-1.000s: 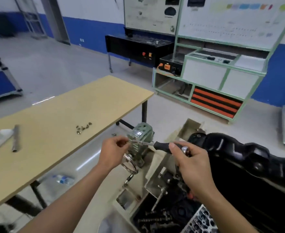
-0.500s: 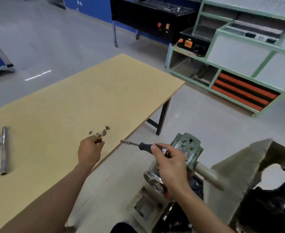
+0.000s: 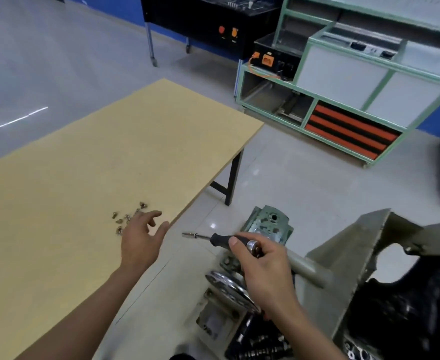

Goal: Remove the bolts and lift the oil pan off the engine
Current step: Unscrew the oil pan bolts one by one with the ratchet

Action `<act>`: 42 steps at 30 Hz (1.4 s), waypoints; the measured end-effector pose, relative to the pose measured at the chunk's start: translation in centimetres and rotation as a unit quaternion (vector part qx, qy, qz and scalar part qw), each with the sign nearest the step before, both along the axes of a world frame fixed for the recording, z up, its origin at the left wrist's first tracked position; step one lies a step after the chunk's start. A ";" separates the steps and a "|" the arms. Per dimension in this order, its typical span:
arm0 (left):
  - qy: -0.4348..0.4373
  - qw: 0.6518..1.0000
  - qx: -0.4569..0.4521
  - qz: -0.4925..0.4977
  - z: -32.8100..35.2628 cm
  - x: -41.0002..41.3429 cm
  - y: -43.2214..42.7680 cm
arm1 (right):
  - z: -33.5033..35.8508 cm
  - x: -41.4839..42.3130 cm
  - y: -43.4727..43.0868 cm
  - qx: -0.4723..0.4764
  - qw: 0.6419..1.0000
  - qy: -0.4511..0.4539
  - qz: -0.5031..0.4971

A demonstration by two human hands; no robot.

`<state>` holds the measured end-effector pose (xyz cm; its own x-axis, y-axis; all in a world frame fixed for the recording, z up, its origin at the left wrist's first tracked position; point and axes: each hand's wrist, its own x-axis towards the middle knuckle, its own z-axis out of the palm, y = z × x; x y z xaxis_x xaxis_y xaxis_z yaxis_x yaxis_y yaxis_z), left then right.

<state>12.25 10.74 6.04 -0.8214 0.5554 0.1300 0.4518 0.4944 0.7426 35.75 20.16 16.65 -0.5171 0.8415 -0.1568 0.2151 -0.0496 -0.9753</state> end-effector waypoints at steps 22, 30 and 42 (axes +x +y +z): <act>-0.231 0.720 0.052 -0.652 25.2 62.2 7.5 | 22.2 57.7 -0.5 0.242 0.926 -0.288 0.028; -0.143 0.803 0.131 -0.564 20.6 71.5 10.8 | 19.7 62.9 1.2 0.268 0.885 -0.379 -0.031; -0.138 0.836 0.128 -0.516 17.6 71.7 11.9 | 16.5 62.7 3.4 0.217 0.903 -0.368 -0.047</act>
